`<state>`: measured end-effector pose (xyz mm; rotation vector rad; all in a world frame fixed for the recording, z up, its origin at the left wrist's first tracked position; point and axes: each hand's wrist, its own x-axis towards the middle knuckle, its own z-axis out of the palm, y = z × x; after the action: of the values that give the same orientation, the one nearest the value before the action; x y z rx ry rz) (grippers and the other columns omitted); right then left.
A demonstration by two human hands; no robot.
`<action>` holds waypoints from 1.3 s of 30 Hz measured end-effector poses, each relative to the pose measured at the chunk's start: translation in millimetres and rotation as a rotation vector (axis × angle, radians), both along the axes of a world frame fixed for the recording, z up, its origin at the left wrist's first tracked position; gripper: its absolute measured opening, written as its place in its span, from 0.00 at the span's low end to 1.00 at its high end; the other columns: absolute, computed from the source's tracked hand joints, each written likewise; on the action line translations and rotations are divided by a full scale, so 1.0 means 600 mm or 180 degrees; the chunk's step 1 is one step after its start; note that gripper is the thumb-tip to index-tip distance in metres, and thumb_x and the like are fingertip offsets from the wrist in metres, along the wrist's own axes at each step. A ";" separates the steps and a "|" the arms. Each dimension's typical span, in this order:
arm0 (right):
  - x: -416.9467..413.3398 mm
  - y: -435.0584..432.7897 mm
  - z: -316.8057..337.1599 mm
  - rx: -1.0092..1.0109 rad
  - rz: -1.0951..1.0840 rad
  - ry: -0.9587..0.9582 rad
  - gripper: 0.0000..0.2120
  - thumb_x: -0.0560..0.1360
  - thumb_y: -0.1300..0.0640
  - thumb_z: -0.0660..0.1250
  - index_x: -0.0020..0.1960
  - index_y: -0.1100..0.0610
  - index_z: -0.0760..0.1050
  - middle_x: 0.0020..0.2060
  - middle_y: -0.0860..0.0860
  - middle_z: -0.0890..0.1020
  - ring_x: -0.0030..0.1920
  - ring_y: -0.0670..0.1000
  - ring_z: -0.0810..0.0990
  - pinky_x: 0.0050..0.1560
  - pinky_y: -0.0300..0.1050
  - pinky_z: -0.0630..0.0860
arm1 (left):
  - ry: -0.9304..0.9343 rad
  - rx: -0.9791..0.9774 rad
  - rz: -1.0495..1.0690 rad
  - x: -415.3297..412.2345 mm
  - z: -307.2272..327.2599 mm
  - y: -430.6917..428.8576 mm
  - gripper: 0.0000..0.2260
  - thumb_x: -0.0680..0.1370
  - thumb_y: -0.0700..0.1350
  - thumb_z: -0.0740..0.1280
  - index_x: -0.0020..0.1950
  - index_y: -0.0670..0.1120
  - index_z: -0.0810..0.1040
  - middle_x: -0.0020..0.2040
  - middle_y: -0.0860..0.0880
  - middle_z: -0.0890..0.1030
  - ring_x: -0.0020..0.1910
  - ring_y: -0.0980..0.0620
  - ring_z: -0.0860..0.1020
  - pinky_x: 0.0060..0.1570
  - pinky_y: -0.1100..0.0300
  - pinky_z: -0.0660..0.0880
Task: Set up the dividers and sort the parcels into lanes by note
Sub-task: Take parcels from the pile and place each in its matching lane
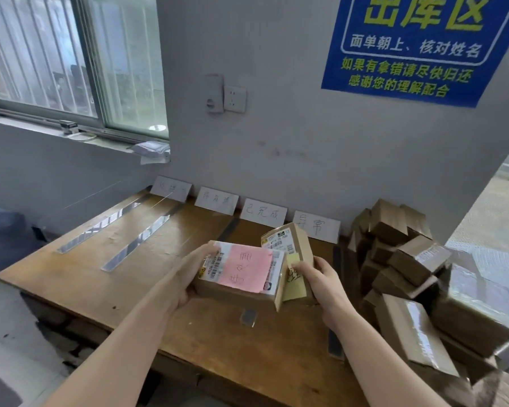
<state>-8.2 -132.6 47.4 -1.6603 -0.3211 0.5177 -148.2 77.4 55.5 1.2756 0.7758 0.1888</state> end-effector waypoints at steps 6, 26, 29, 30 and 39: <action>-0.036 0.098 0.000 0.0028 0.0126 0.0198 0.17 0.75 0.53 0.70 0.62 0.53 0.73 0.50 0.53 0.85 0.46 0.54 0.86 0.42 0.49 0.82 | -0.0381 -0.0297 -0.0064 -0.050 -0.001 0.098 0.23 0.67 0.48 0.75 0.58 0.41 0.77 0.44 0.40 0.83 0.45 0.44 0.81 0.47 0.53 0.75; -0.144 0.406 -0.052 -0.0296 0.0256 -0.0241 0.32 0.70 0.42 0.74 0.68 0.53 0.68 0.59 0.51 0.79 0.56 0.52 0.80 0.54 0.52 0.81 | -0.0620 0.0462 0.1299 -0.083 0.001 0.292 0.25 0.58 0.52 0.69 0.53 0.51 0.70 0.60 0.38 0.75 0.52 0.41 0.81 0.38 0.54 0.78; -0.133 0.436 -0.049 -0.0086 0.0147 -0.0133 0.22 0.74 0.48 0.72 0.63 0.52 0.67 0.56 0.51 0.79 0.54 0.52 0.81 0.51 0.50 0.81 | -0.0629 0.0527 0.1279 -0.081 -0.010 0.324 0.27 0.59 0.56 0.76 0.53 0.54 0.69 0.59 0.41 0.75 0.55 0.42 0.80 0.49 0.44 0.81; -0.128 0.446 -0.049 -0.0025 0.0100 -0.0105 0.22 0.74 0.48 0.72 0.62 0.50 0.66 0.55 0.50 0.78 0.54 0.52 0.81 0.50 0.49 0.81 | -0.0575 0.0648 0.1338 -0.079 -0.009 0.331 0.25 0.63 0.57 0.77 0.52 0.53 0.69 0.57 0.42 0.77 0.53 0.43 0.81 0.50 0.43 0.81; -0.058 0.565 -0.040 0.0328 -0.0068 0.0123 0.24 0.74 0.47 0.71 0.63 0.53 0.64 0.53 0.51 0.77 0.54 0.53 0.79 0.55 0.53 0.79 | -0.0464 0.0184 0.0568 -0.023 -0.011 0.405 0.08 0.80 0.53 0.64 0.55 0.51 0.76 0.43 0.48 0.85 0.43 0.46 0.84 0.39 0.52 0.80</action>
<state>-43.2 206.7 23.3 -1.5507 -0.2966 0.5087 -161.8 320.6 48.7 1.2320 0.7627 0.4462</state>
